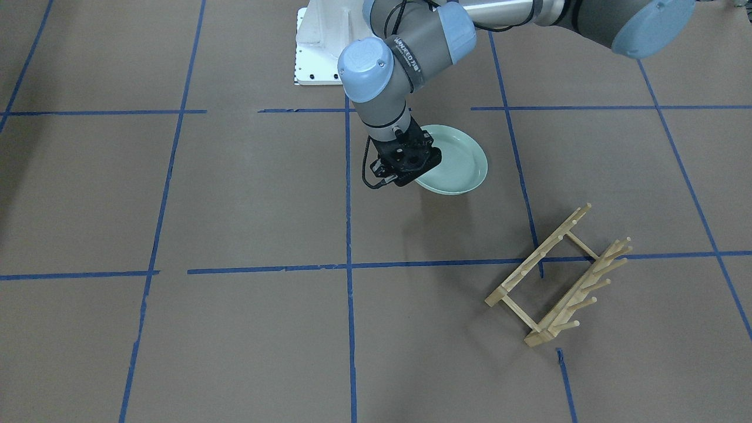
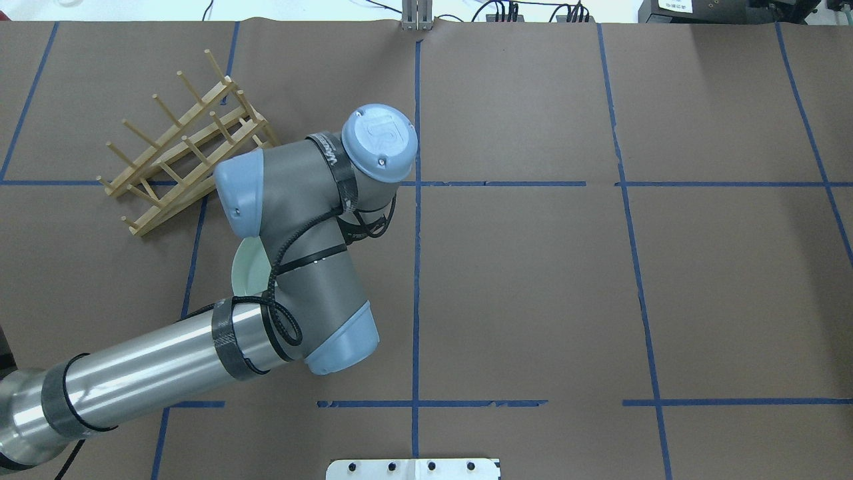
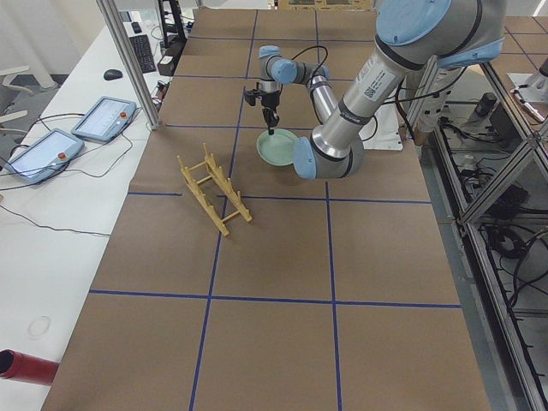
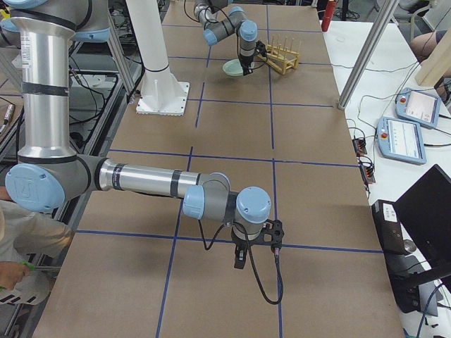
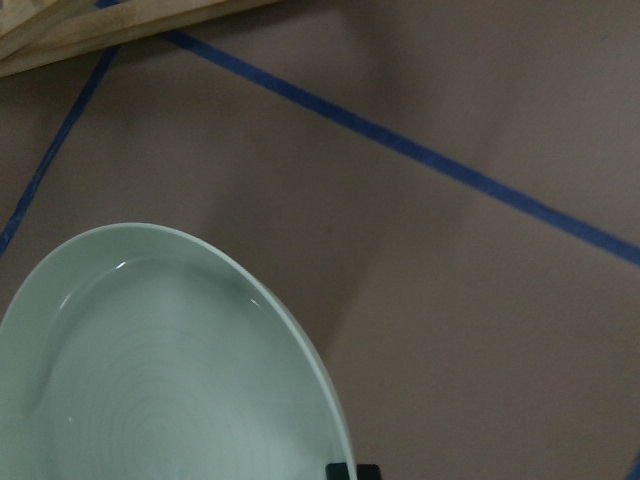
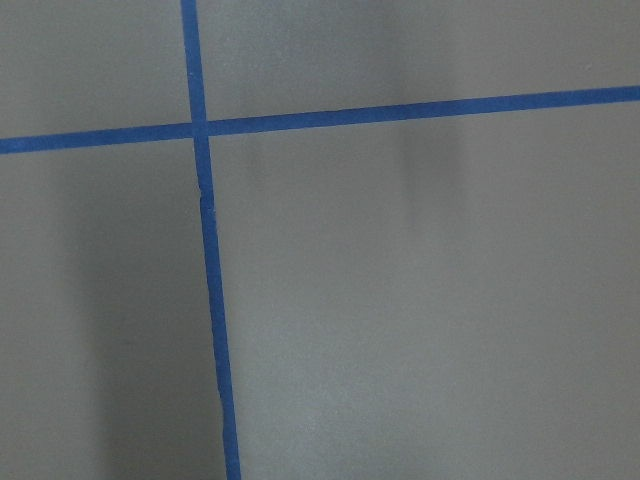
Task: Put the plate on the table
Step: 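Carry the plate with the left gripper toward the robot, beside the rack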
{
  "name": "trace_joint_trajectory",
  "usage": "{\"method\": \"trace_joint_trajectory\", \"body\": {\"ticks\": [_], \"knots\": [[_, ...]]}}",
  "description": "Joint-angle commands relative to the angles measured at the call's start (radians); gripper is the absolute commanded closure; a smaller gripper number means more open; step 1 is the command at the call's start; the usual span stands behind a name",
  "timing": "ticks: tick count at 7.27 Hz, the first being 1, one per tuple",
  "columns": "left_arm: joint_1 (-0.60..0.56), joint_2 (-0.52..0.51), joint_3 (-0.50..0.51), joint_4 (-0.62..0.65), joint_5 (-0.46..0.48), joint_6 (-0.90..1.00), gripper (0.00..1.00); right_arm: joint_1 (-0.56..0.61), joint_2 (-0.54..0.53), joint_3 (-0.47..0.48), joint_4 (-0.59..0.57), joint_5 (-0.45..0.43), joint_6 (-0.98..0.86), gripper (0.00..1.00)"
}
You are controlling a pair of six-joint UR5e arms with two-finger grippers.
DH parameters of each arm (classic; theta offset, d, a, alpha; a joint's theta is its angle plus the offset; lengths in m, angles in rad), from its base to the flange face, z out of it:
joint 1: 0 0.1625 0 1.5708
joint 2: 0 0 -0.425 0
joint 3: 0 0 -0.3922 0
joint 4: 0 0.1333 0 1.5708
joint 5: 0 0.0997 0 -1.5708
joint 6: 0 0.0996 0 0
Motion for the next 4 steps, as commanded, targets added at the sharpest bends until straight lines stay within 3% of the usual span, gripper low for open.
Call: {"method": "trace_joint_trajectory", "body": {"ticks": [1, 2, 4], "knots": [[0.026, -0.005, 0.035, -0.009, 0.075, 0.084, 1.0, 0.0, 0.0, 0.0, 0.0, 0.0, 0.0, 0.0], [0.041, -0.011, 0.062, -0.047, 0.115, 0.107, 1.0, 0.0, 0.0, 0.0, 0.0, 0.0, 0.0, 0.0], [0.055, 0.008, 0.057, -0.082, 0.12, 0.11, 0.0, 0.0, 0.0, 0.0, 0.0, 0.0, 0.0, 0.0]]}}
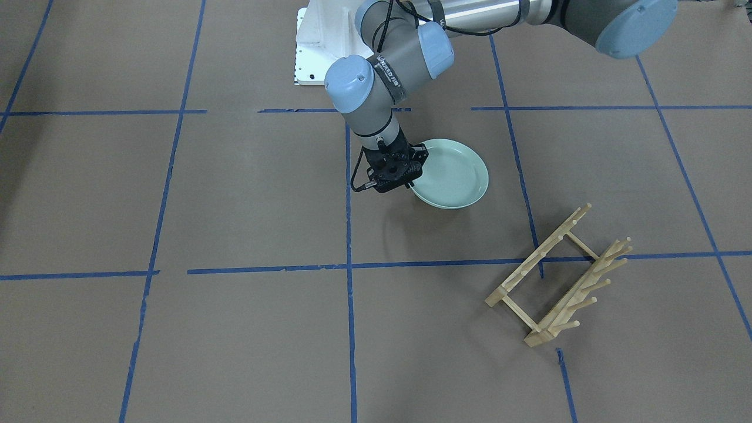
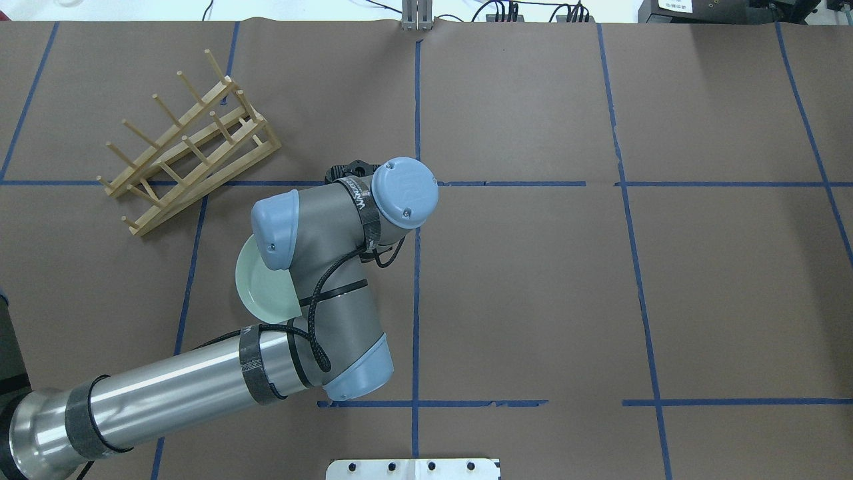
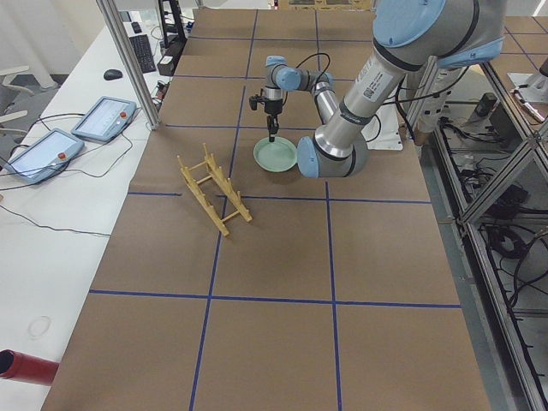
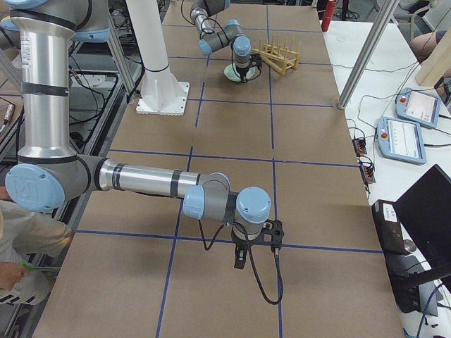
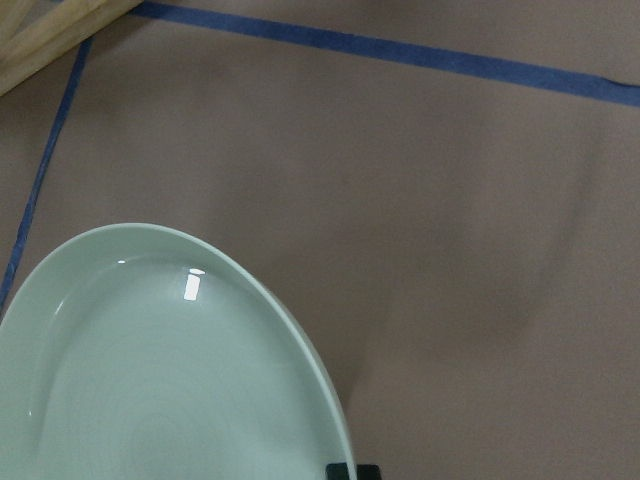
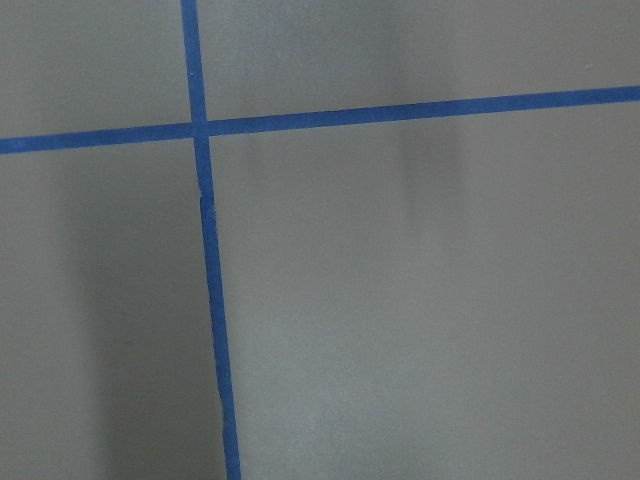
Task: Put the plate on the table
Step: 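Carry the plate with the left gripper toward the robot, beside the rack, then lower the plate flat onto the table and open the left gripper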
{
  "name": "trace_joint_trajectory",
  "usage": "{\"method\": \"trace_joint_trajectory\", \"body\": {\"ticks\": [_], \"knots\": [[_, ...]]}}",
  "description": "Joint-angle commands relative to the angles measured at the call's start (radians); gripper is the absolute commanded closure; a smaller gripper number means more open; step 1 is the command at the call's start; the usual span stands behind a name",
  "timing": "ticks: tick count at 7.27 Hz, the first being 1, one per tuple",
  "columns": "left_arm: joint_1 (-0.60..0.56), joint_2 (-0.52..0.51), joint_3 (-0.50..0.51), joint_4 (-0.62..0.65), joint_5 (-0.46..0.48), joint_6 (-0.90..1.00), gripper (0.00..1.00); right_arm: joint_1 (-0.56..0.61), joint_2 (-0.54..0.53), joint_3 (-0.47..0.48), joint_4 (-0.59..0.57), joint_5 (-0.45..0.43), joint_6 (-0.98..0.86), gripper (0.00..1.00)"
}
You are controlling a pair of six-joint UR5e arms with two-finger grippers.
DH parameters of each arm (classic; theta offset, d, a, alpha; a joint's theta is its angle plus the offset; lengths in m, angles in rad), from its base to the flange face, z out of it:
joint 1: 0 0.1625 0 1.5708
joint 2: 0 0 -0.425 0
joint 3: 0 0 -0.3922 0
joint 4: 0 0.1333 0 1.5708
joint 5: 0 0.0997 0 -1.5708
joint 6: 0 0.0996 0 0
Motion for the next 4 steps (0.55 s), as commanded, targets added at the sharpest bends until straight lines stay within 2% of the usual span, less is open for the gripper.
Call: {"method": "trace_joint_trajectory", "body": {"ticks": [1, 2, 3, 4], "knots": [[-0.026, 0.007, -0.039, -0.016, -0.001, 0.066, 0.0, 0.0, 0.0, 0.0, 0.0, 0.0, 0.0, 0.0], [-0.129, 0.016, -0.155, -0.007, -0.03, 0.136, 0.0, 0.0, 0.0, 0.0, 0.0, 0.0, 0.0, 0.0], [-0.271, 0.038, -0.241, -0.002, -0.108, 0.236, 0.0, 0.0, 0.0, 0.0, 0.0, 0.0, 0.0, 0.0], [-0.463, 0.074, -0.287, -0.027, -0.23, 0.387, 0.0, 0.0, 0.0, 0.0, 0.0, 0.0, 0.0, 0.0]]}}
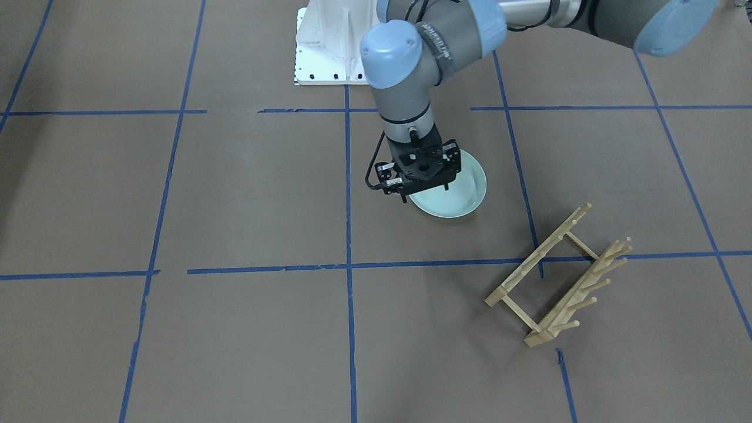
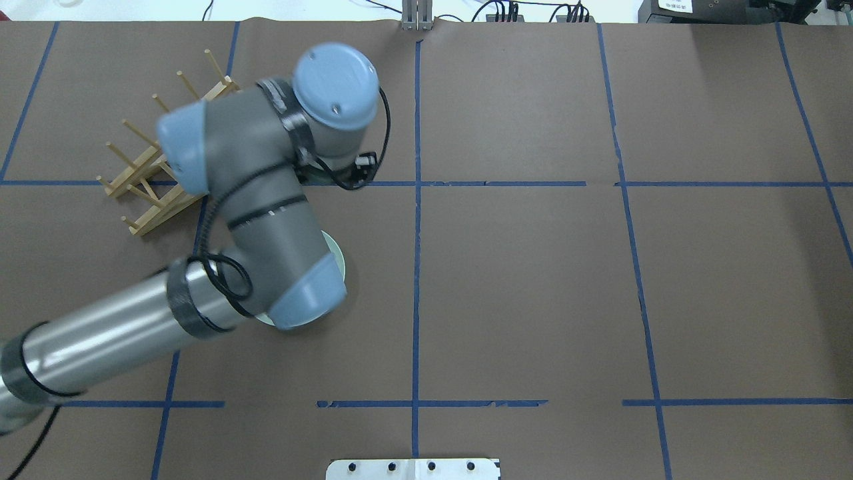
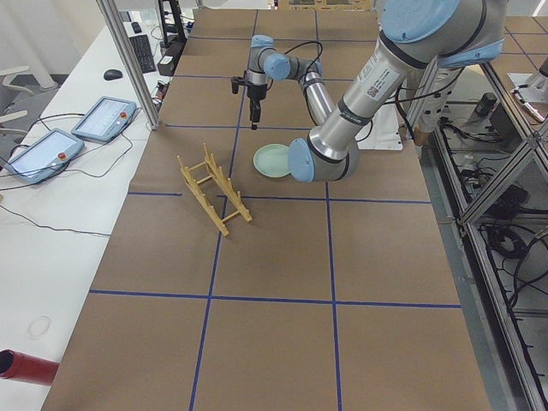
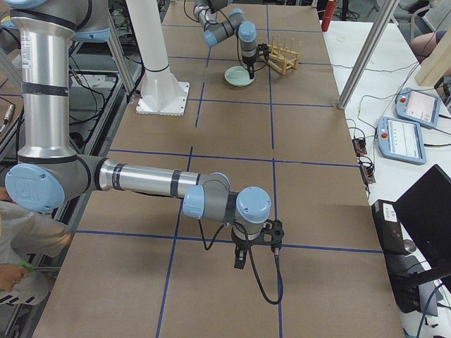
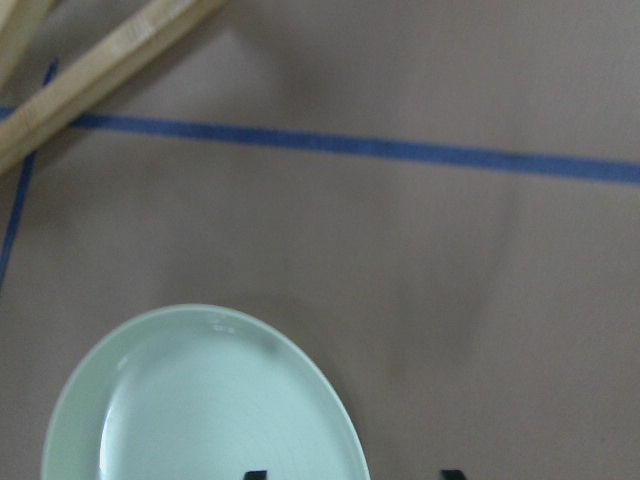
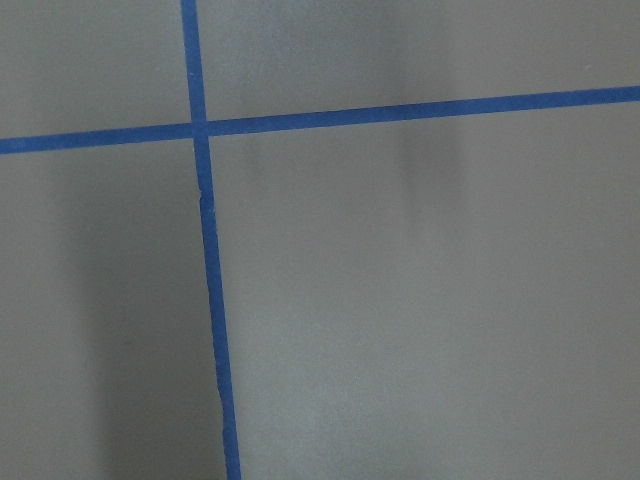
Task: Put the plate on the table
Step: 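Lower the plate flat onto the table and open the left gripper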
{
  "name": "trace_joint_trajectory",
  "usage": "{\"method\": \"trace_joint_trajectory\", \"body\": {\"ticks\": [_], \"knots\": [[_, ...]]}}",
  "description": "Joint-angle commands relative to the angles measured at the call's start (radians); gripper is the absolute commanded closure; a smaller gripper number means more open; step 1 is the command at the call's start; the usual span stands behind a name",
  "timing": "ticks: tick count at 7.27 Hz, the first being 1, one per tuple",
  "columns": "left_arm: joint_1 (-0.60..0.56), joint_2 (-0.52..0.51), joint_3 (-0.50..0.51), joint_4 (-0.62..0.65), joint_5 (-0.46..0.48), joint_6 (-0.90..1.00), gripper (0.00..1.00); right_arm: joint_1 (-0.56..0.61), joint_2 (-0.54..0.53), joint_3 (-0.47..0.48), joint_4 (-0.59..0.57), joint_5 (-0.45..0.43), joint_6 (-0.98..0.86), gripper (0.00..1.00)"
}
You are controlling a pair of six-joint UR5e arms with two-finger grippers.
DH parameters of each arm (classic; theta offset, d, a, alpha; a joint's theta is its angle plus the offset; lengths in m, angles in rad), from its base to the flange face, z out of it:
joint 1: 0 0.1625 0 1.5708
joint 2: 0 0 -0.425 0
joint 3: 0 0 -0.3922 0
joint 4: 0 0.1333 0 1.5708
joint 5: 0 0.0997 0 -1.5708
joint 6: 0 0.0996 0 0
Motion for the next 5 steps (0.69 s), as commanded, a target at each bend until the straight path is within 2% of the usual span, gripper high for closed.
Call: {"method": "trace_joint_trajectory", "body": {"ticks": [1, 2, 3, 4, 5], "knots": [[-0.423, 0.128, -0.079, -0.118, -0.331, 0.316, 0.0, 0.0, 0.0, 0.0, 0.0, 0.0, 0.0, 0.0], [-0.591, 0.275, -0.072, -0.227, -0.465, 0.499, 0.0, 0.0, 0.0, 0.0, 0.0, 0.0, 0.0, 0.0], [-0.685, 0.368, -0.066, -0.234, -0.47, 0.717, 0.0, 0.0, 0.0, 0.0, 0.0, 0.0, 0.0, 0.0], [-0.783, 0.457, -0.004, -0.239, -0.476, 0.968, 0.0, 0.0, 0.0, 0.0, 0.0, 0.0, 0.0, 0.0], [-0.888, 0.468, 0.138, -0.243, -0.477, 1.171, 0.0, 0.0, 0.0, -0.002, 0.0, 0.0, 0.0, 0.0]]}}
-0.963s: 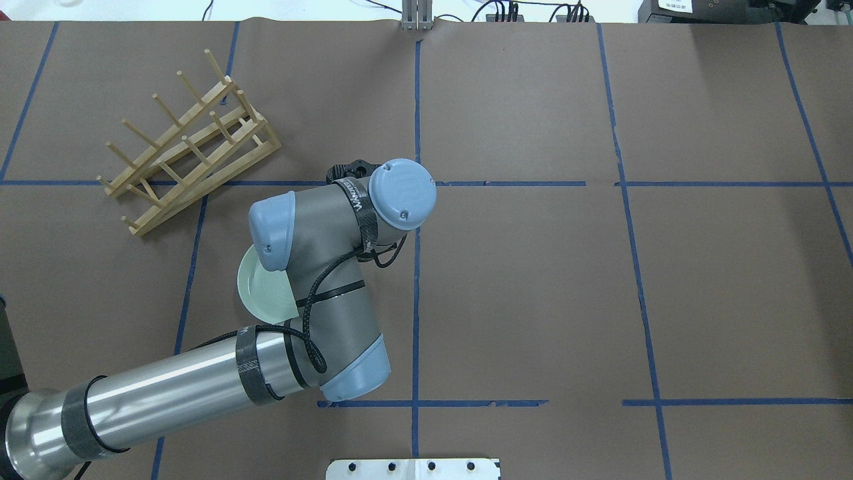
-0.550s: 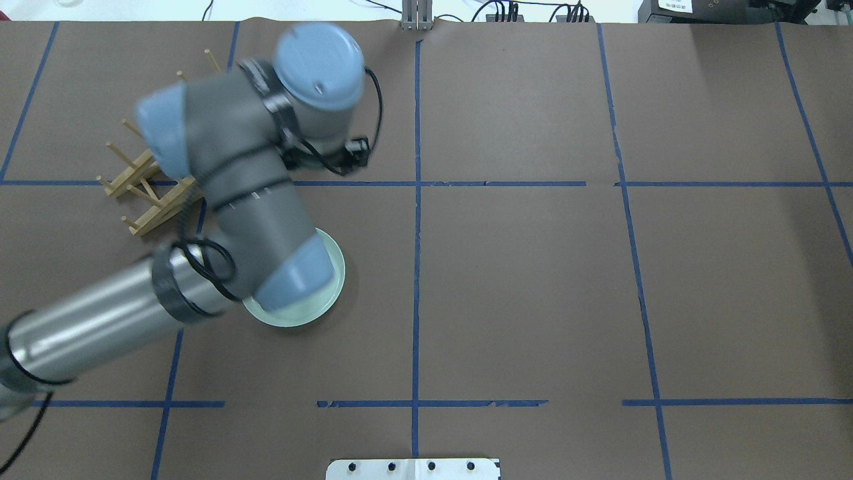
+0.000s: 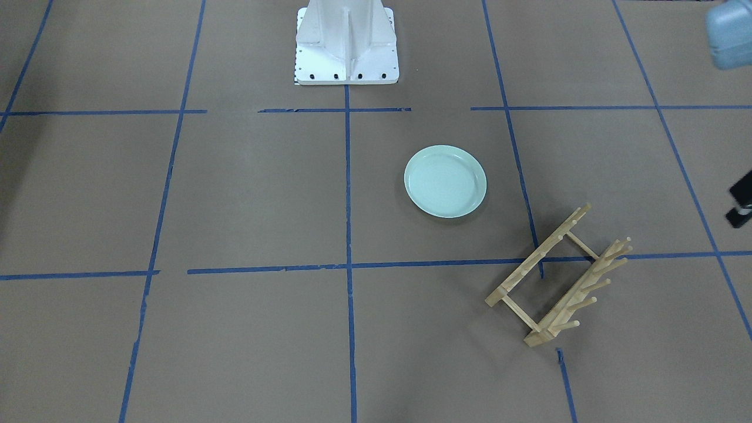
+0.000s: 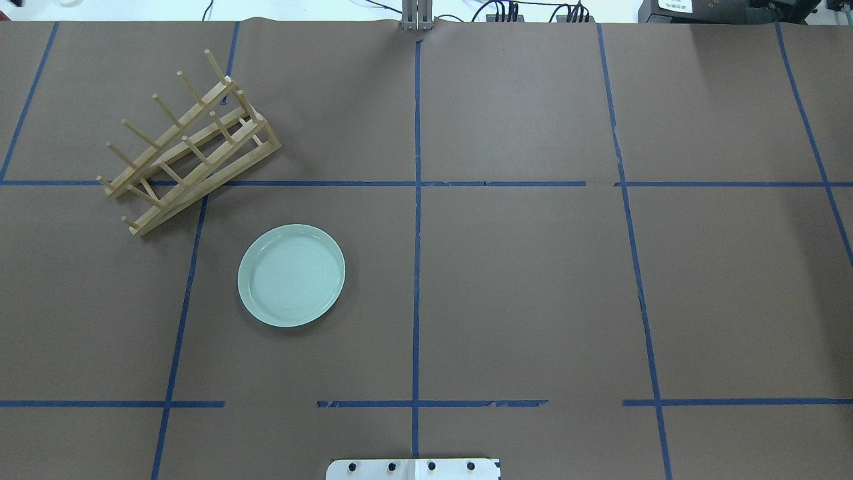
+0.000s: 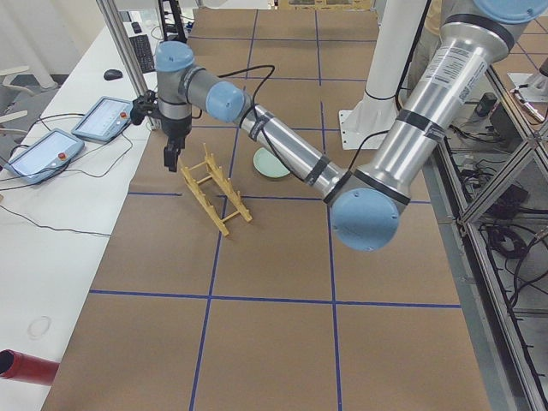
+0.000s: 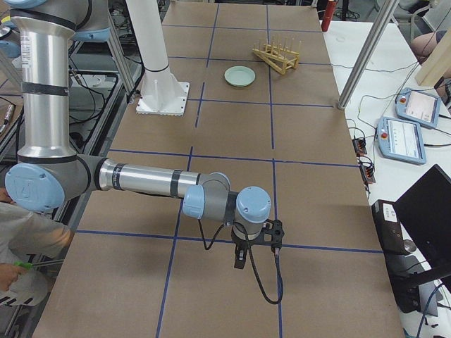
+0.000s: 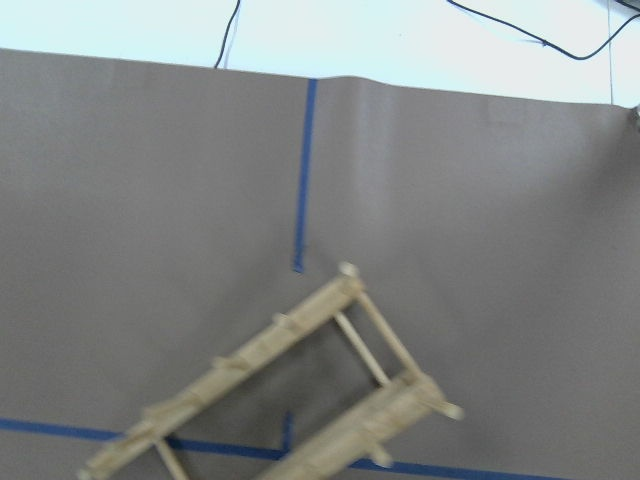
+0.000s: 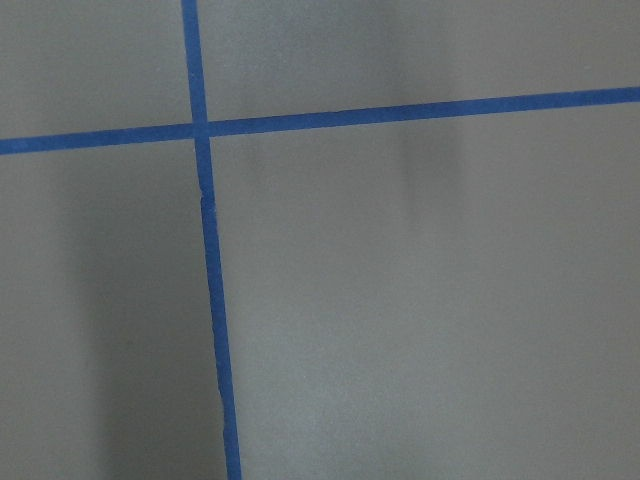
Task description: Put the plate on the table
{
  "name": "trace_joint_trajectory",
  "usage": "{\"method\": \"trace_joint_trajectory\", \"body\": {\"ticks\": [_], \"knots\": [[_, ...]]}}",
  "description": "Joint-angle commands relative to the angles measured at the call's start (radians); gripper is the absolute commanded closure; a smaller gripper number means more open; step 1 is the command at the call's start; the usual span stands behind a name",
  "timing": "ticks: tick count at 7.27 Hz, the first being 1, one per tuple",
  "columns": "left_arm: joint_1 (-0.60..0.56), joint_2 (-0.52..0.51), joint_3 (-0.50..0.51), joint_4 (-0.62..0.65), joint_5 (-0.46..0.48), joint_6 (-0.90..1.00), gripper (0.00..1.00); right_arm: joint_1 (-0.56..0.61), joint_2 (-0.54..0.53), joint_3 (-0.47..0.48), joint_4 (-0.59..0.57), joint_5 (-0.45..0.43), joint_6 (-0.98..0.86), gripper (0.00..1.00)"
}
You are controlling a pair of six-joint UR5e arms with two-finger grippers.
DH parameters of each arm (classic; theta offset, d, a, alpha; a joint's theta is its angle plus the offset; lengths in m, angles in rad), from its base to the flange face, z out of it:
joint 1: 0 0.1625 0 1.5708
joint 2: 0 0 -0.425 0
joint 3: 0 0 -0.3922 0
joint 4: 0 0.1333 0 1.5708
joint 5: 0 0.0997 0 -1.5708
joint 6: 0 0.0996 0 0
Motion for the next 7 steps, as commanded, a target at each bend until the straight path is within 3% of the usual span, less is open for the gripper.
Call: {"method": "trace_joint_trajectory", "body": {"ticks": [1, 2, 3, 4, 5, 7], "knots": [[-0.206, 0.069, 0.278, -0.056, -0.012, 0.461, 0.0, 0.0, 0.0, -0.001, 0.0, 0.0, 0.0, 0.0], [-0.235, 0.154, 0.326, -0.126, -0.012, 0.494, 0.0, 0.0, 0.0, -0.001, 0.0, 0.0, 0.0, 0.0], [-0.237, 0.245, 0.298, -0.13, -0.018, 0.43, 0.0, 0.0, 0.0, -0.001, 0.0, 0.0, 0.0, 0.0], [-0.236, 0.381, 0.164, -0.135, -0.048, 0.383, 0.0, 0.0, 0.0, -0.001, 0.0, 0.0, 0.0, 0.0], [-0.236, 0.446, 0.105, -0.135, -0.091, 0.378, 0.0, 0.0, 0.0, -0.001, 0.0, 0.0, 0.0, 0.0], [-0.236, 0.46, 0.057, -0.123, -0.163, 0.371, 0.0, 0.0, 0.0, 0.0, 0.0, 0.0, 0.0, 0.0]]}}
